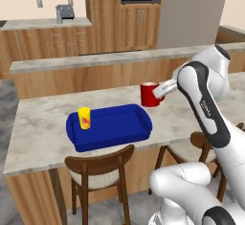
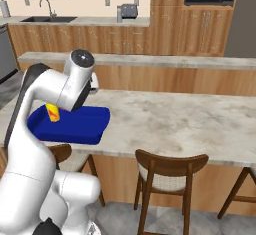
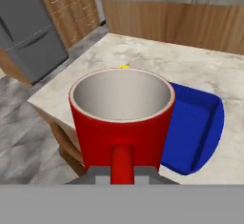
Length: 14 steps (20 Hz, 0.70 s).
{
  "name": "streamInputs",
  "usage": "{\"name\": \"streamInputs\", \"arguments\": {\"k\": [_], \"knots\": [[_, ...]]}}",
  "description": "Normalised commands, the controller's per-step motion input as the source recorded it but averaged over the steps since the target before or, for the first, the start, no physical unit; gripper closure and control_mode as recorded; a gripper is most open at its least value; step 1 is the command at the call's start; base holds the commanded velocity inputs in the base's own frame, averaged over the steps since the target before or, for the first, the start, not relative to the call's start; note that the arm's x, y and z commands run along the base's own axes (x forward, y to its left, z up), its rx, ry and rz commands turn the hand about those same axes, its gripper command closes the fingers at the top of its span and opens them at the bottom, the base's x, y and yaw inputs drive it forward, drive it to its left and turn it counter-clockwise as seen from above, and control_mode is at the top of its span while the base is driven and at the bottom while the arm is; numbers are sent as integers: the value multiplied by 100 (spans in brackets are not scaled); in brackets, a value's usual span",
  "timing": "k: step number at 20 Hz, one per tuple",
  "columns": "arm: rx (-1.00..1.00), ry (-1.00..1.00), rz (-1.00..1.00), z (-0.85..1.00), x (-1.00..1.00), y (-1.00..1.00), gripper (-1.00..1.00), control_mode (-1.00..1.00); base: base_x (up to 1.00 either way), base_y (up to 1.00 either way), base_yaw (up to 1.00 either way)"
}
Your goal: There is a tray on the dining counter. Grab the cup, mug, and pitcher and place them on the tray. The pitcher may be placed next to the tray if it cannot fit the tray.
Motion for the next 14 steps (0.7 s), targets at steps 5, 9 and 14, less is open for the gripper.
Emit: {"name": "streamInputs", "arguments": {"k": [5, 9, 14], "knots": [[0, 3, 21, -57, 71, 30, 100, -100, 0, 0, 0], [0, 3, 20, -64, 77, 26, 100, -100, 0, 0, 0], [0, 6, 19, -57, 67, 19, 100, -100, 0, 0, 0]]}}
